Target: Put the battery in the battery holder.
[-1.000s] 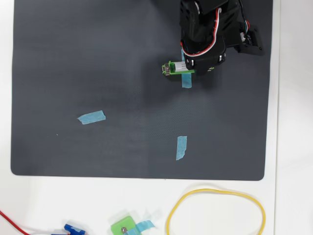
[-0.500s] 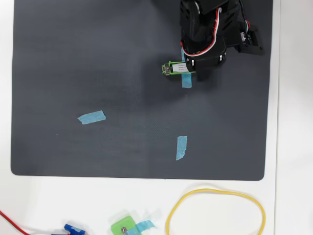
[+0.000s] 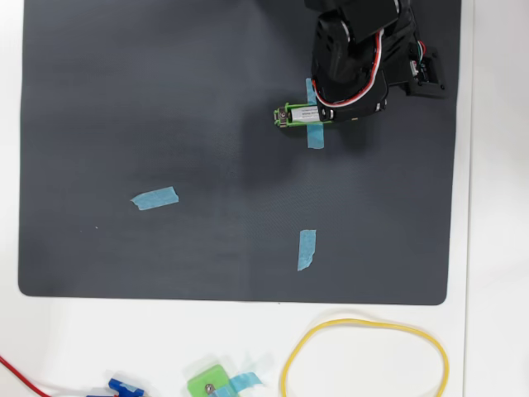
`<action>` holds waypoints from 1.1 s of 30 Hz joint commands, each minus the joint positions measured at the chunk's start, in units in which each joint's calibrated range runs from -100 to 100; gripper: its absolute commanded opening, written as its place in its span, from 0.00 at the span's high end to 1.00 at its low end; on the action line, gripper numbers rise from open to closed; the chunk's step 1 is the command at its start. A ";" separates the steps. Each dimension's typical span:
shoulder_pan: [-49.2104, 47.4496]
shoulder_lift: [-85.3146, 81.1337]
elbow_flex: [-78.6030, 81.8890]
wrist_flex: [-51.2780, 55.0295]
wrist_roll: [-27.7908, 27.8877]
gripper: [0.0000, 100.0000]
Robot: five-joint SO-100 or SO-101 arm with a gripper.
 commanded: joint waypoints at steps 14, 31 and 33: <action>28.00 -64.16 38.86 -15.12 4.94 1.00; 38.48 -84.97 48.73 2.45 4.47 1.00; 39.52 -84.97 48.73 3.76 4.73 1.00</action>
